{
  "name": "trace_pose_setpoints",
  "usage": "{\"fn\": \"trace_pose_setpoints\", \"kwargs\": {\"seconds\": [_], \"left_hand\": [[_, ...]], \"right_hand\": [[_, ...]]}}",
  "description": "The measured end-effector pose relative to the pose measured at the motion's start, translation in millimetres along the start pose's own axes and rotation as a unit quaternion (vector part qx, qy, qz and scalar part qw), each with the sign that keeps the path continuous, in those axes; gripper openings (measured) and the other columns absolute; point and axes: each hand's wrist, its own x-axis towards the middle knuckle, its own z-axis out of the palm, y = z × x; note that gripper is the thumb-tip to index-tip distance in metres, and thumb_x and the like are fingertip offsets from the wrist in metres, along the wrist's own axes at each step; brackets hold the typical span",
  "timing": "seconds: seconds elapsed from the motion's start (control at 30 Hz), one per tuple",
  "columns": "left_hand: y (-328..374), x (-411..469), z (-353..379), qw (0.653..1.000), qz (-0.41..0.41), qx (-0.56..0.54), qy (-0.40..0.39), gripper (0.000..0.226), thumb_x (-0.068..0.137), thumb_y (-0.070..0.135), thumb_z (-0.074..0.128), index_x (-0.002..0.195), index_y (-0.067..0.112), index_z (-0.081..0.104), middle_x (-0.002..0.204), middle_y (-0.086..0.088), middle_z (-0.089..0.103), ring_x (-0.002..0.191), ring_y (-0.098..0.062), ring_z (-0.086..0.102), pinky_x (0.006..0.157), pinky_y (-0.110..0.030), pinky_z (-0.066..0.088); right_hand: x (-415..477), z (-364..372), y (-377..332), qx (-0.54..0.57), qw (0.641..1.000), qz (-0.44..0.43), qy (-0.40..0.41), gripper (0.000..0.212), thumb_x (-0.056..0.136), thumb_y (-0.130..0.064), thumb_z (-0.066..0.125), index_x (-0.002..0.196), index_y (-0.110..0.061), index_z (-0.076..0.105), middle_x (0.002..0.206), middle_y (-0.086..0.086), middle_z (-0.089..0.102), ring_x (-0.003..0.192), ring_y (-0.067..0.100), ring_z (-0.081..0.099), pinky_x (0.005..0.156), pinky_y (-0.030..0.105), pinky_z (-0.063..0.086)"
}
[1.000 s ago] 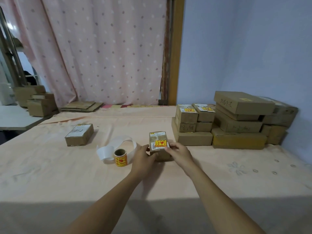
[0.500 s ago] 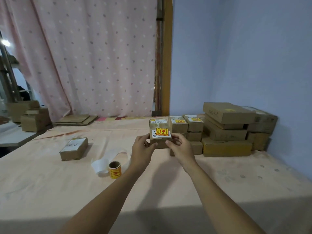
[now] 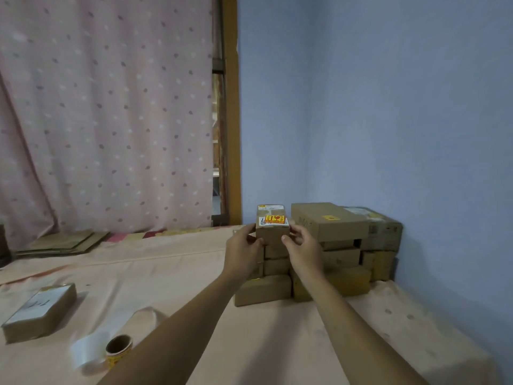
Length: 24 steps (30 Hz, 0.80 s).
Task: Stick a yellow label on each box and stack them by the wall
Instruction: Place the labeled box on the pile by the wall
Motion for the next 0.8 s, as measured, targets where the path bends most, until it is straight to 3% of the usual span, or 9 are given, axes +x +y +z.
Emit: {"fn": "trace_pose_setpoints", "kwargs": {"seconds": [0.1,0.23,0.43,0.53,0.63,0.73,0.8], "left_hand": [[-2,19,20,1.0,-0.003,0.008,-0.014,0.038,0.093,0.012,0.063,0.127,0.029,0.066,0.108,0.015,0.071,0.091,0.001,0.064,0.08,-0.027,0.057],[-4,39,33,1.0,-0.014,0.011,-0.02,0.038,0.092,0.012,0.061,0.128,0.025,0.065,0.112,0.009,0.072,0.096,-0.006,0.065,0.084,-0.034,0.058],[-19,57,49,0.995,-0.039,0.062,-0.068,0.04,0.089,0.007,0.06,0.127,0.02,0.063,0.117,0.005,0.068,0.101,-0.015,0.064,0.074,-0.017,0.048],[-27,56,56,0.992,-0.07,0.068,-0.074,0.041,0.089,0.011,0.06,0.128,0.022,0.06,0.118,0.005,0.068,0.103,-0.016,0.064,0.081,-0.029,0.057],[-30,57,59,0.99,-0.092,0.072,-0.073,0.041,0.089,0.013,0.061,0.129,0.022,0.059,0.121,0.003,0.068,0.104,-0.017,0.064,0.087,-0.039,0.059],[-31,58,61,0.989,-0.101,0.075,-0.078,0.042,0.09,0.015,0.062,0.131,0.022,0.057,0.123,0.002,0.067,0.105,-0.017,0.063,0.086,-0.037,0.059],[-30,60,63,0.987,-0.118,0.067,-0.083,0.042,0.09,0.014,0.062,0.131,0.019,0.056,0.123,0.001,0.066,0.104,-0.016,0.062,0.081,-0.03,0.058]], "right_hand": [[25,-4,0,-0.002,1.0,0.012,-0.017,0.03,0.097,-0.016,0.066,0.126,-0.022,0.06,0.103,-0.014,0.062,0.096,0.004,0.06,0.066,0.011,0.04],[52,2,6,-0.005,0.999,0.024,-0.035,0.031,0.097,-0.015,0.065,0.127,-0.019,0.058,0.108,-0.01,0.063,0.102,0.008,0.061,0.069,0.013,0.043],[72,10,33,-0.004,0.997,0.058,-0.058,0.036,0.095,-0.009,0.065,0.129,-0.019,0.058,0.118,-0.003,0.064,0.098,0.007,0.058,0.088,0.025,0.046],[75,13,41,-0.021,0.994,0.08,-0.067,0.037,0.097,-0.011,0.063,0.134,-0.018,0.056,0.116,-0.004,0.061,0.104,0.01,0.055,0.087,0.027,0.044],[76,14,47,-0.024,0.994,0.086,-0.068,0.038,0.098,-0.01,0.062,0.135,-0.016,0.056,0.13,0.002,0.064,0.117,0.017,0.059,0.082,0.024,0.043],[77,17,53,-0.008,0.993,0.097,-0.073,0.04,0.098,-0.008,0.062,0.137,-0.016,0.055,0.135,0.004,0.063,0.124,0.019,0.058,0.076,0.017,0.043],[78,17,55,0.003,0.992,0.102,-0.076,0.043,0.098,-0.007,0.062,0.139,-0.017,0.054,0.136,0.003,0.063,0.126,0.019,0.057,0.086,0.022,0.044]]}}
